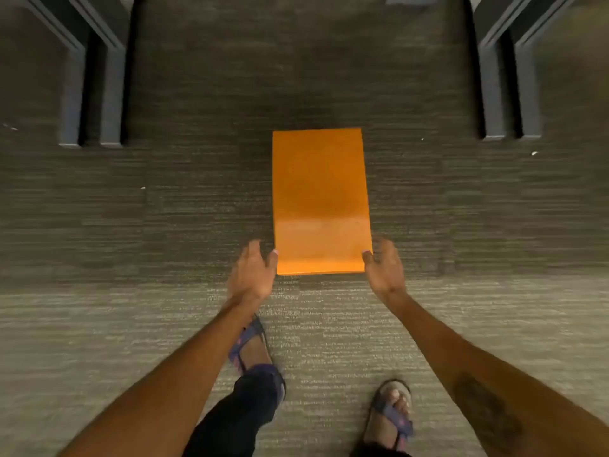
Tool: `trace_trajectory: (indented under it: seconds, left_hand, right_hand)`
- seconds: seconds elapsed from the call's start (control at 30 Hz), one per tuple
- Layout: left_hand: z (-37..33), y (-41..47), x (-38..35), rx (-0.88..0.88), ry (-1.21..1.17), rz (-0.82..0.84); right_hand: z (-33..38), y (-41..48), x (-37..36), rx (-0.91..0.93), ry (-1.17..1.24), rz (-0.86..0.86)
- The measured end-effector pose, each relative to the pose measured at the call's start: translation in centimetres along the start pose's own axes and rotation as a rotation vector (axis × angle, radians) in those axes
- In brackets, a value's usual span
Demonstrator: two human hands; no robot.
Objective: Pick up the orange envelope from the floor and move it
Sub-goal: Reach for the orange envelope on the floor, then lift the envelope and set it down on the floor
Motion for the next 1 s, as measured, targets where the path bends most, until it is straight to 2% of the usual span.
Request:
trace_trajectory:
  seconds: [0.1, 0.3, 0.5, 0.63, 0.73, 0.8, 0.9, 1.0]
  left_hand:
    - [1.0, 2.9, -3.1, 0.085, -0.067, 0.028]
    - [1.6, 7.2, -8.0, 0.146, -0.258, 0.159]
    - [2.3, 10.5, -11.7, 0.110, -0.514, 0.259]
    - [3.2, 11.3, -13.3, 0.102, -0.685, 0.303]
    - [3.3, 11.9, -13.1, 0.092, -0.838, 0.337]
    - [3.8, 12.5, -12.2, 0.078, -0.838, 0.297]
    - [5.0, 14.0, -9.5, 0.024, -0.699, 0.197]
    - [6.9, 16.2, -6.8, -0.035, -0.660, 0.198]
  right_hand:
    - [-2.4, 2.7, -0.6, -0.065, 0.045, -0.081]
    - [-6.4, 6.5, -3.5, -0.221, 0.173, -0.108]
    - [-8.4, 9.8, -4.0, -0.174, 0.315, -0.148]
    - [-9.0, 10.9, -4.6, -0.236, 0.460, -0.113]
    - [-8.9, 11.0, -5.1, -0.217, 0.502, -0.128]
    - [-8.3, 10.8, -5.9, -0.178, 0.517, -0.145]
    - [-6.6, 11.4, -7.9, -0.168, 0.553, -0.173]
    - [-3.9, 12.6, -10.7, -0.125, 0.553, -0.168]
Point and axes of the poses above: each hand's wrist, its own y-axis towards the middle knuckle, its own x-axis out of the back of the hand, z = x × y, the point moved 6 cm from there along y, towards the middle knuckle, and after that the axes turned 14 degrees about y, right-handed, at the moved point
